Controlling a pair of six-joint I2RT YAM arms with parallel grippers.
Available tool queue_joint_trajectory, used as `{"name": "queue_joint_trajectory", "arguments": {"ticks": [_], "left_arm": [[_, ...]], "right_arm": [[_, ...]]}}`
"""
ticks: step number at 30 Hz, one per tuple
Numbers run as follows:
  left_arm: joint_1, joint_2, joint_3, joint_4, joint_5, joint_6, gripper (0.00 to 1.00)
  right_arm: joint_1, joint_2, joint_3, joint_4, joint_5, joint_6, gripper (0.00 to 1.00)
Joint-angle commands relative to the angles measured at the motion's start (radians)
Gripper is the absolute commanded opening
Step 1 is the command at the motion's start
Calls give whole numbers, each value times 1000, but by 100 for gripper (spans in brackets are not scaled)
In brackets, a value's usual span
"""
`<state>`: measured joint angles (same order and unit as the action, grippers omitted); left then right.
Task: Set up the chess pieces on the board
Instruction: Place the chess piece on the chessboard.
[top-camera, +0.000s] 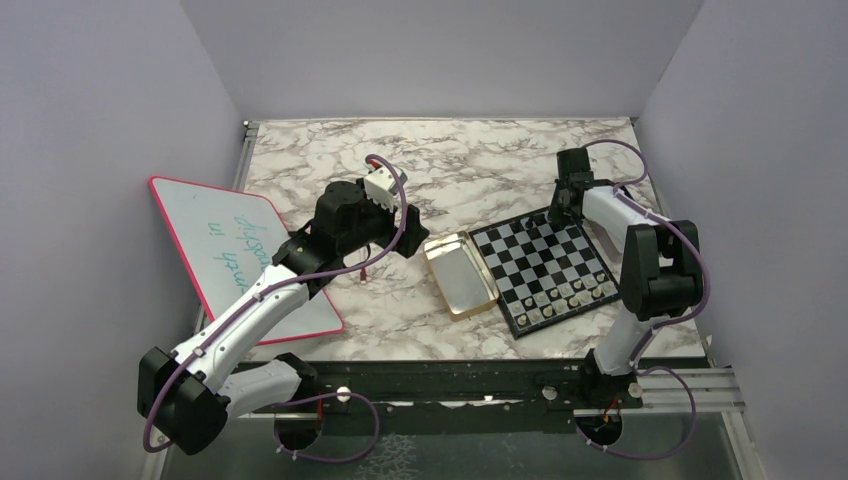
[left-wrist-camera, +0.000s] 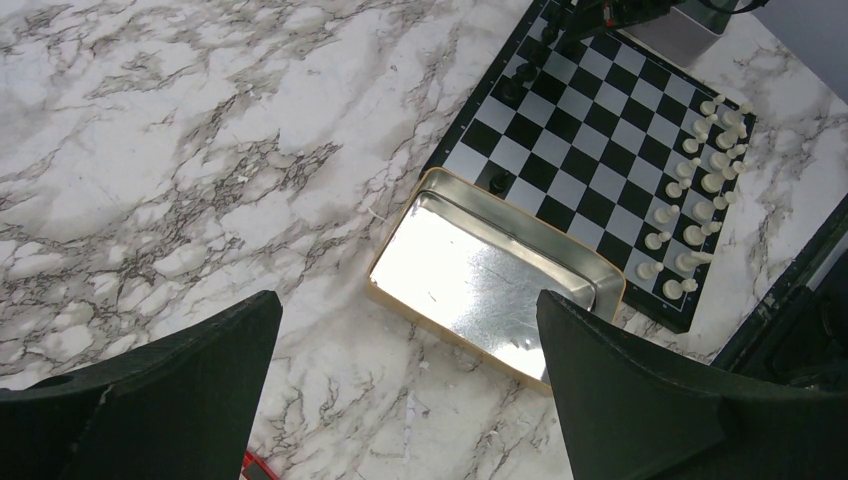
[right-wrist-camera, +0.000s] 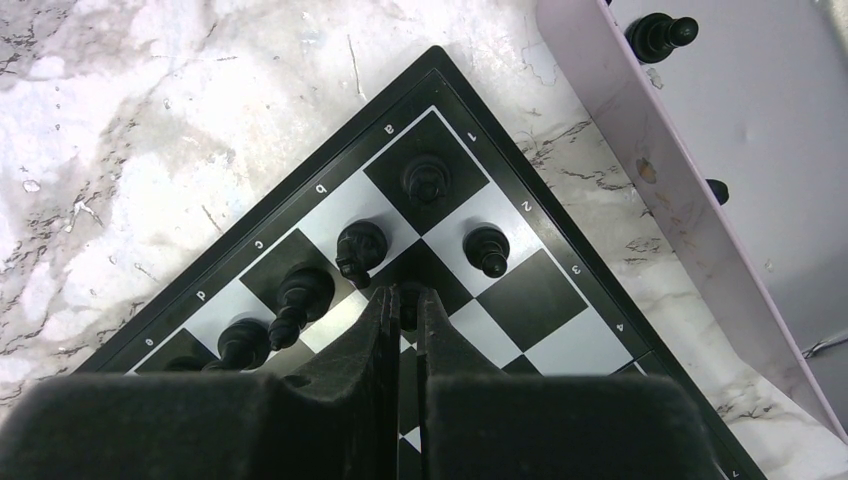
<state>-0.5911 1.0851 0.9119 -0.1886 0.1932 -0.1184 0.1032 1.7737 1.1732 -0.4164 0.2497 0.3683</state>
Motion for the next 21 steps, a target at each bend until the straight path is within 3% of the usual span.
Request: {"name": "queue_joint_trajectory", "arguments": {"ticks": [1,21], "left_arm": [[-3,-22,-5,21,-15,2,99],[-2,-23,-5,20,-13,2,99]], "right_arm": [[-2,33,24,-10,32,15,7],[-2,28,40,-67,28,26,10]]}}
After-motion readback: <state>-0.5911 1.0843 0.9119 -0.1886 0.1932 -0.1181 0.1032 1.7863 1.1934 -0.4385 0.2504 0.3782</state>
